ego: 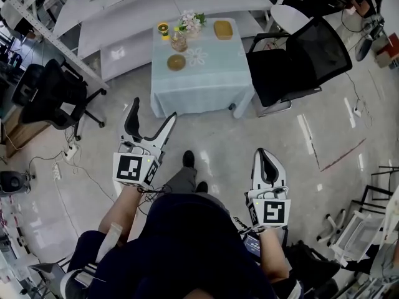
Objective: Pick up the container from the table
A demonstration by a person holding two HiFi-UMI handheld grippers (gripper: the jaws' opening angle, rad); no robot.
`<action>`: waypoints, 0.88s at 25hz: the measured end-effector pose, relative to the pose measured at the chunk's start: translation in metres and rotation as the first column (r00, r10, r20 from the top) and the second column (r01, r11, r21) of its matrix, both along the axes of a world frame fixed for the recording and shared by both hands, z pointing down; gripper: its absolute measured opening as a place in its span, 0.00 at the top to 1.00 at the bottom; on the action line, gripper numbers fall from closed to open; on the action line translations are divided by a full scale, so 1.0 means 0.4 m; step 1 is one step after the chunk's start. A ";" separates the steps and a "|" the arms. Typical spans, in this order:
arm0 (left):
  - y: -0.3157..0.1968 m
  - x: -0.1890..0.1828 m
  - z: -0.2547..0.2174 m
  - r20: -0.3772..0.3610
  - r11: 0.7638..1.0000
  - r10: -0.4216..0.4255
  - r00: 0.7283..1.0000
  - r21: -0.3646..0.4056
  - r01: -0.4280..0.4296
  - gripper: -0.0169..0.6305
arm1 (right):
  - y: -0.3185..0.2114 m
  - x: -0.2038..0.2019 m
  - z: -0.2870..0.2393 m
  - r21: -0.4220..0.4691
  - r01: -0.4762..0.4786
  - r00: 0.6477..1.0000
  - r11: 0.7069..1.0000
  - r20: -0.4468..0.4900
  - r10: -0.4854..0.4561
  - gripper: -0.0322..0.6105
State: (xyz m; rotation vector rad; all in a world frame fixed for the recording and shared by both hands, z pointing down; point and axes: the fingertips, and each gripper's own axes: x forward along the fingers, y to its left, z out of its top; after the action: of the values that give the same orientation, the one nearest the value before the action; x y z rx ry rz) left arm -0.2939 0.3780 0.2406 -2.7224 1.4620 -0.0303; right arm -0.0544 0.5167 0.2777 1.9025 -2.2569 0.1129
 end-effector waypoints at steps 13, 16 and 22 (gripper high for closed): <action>-0.441 0.107 0.054 -0.025 0.999 0.016 1.000 -0.030 -0.017 0.31 | -0.425 0.087 0.042 -0.060 -0.029 0.999 0.998 -0.038 0.026 0.95; -0.546 0.146 0.059 -0.018 0.999 0.028 0.999 -0.031 -0.028 0.31 | -0.524 0.111 0.032 -0.063 -0.035 0.999 0.997 -0.041 0.032 0.95; -0.718 0.234 0.074 0.001 0.999 0.026 1.000 -0.030 -0.026 0.31 | -0.678 0.182 0.053 -0.094 -0.031 0.998 0.995 -0.052 0.026 0.95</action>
State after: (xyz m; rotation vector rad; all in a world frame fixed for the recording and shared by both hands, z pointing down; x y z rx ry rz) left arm -0.2004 0.0907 0.2703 -2.7640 1.4369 -0.0526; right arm 0.0183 0.2456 0.2987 1.8686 -2.1525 0.1708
